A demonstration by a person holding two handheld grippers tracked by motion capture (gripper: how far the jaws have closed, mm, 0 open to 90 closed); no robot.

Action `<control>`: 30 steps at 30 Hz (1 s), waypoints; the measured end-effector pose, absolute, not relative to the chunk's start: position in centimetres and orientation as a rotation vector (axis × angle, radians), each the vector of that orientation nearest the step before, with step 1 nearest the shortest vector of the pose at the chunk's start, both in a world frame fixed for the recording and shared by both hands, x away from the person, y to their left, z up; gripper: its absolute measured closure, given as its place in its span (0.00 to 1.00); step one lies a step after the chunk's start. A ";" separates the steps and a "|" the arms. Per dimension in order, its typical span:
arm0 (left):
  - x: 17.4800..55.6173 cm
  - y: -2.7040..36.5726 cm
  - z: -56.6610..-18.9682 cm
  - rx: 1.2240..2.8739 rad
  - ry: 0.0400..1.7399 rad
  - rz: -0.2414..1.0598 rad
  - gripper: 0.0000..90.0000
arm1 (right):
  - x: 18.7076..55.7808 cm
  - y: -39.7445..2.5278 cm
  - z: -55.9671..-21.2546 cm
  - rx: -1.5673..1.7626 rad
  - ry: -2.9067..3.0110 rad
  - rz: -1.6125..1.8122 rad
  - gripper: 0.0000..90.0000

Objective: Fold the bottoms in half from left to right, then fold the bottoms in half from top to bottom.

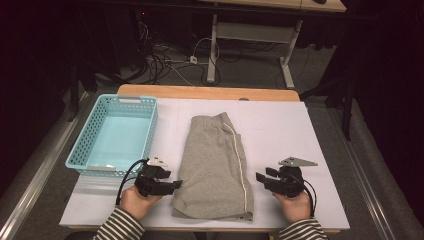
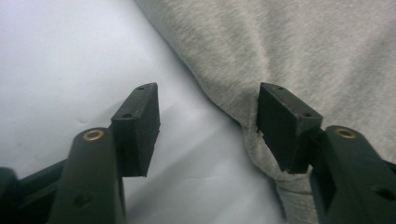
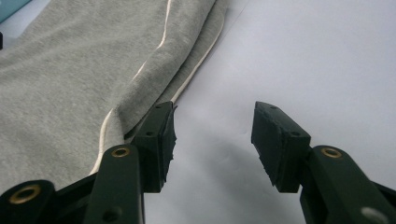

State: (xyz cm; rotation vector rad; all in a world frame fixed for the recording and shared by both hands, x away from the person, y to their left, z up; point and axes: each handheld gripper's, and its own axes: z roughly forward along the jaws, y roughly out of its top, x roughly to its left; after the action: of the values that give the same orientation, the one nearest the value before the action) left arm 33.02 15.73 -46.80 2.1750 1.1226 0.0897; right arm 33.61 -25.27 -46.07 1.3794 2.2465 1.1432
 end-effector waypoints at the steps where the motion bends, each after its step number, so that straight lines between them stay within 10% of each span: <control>1: 33.0 15.7 -46.9 2.178 1.120 0.084 0.42 | 33.7 -25.2 -46.0 1.368 2.245 1.137 0.55; 30: 32.8 16.2 -44.8 2.088 1.084 0.151 0.42 | 34.6 -24.4 -45.1 1.300 2.225 1.225 0.57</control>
State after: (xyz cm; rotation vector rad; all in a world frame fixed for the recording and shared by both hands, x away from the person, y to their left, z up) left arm 32.77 16.19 -44.85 2.0879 1.0843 0.1505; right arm 34.63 -24.42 -45.06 1.3001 2.2253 1.2254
